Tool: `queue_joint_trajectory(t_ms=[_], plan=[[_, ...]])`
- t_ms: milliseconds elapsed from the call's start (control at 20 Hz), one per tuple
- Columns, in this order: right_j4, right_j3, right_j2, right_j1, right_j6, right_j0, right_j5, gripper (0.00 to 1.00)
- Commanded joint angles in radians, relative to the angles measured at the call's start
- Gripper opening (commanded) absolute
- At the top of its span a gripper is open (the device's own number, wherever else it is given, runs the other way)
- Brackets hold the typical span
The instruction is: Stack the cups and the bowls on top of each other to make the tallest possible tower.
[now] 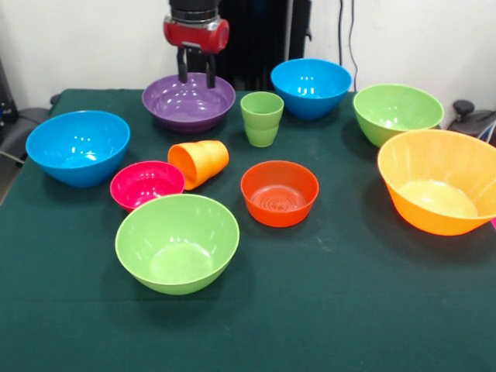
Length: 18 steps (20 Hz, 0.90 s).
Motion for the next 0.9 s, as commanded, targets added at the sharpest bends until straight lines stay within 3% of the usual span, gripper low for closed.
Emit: queue_joint_trajectory(t_ms=[50,500,750,900], plan=[[0.051,0.051,0.032,0.077,0.208,0.045,-0.087,1.0],[0.049,0.063,0.019,0.073,0.224,0.058,-0.096,1.0],[0.052,0.1,0.014,0.009,0.224,0.072,-0.084,1.0],[0.026,0.049,-0.013,0.052,0.202,0.098,-0.138,1.0]])
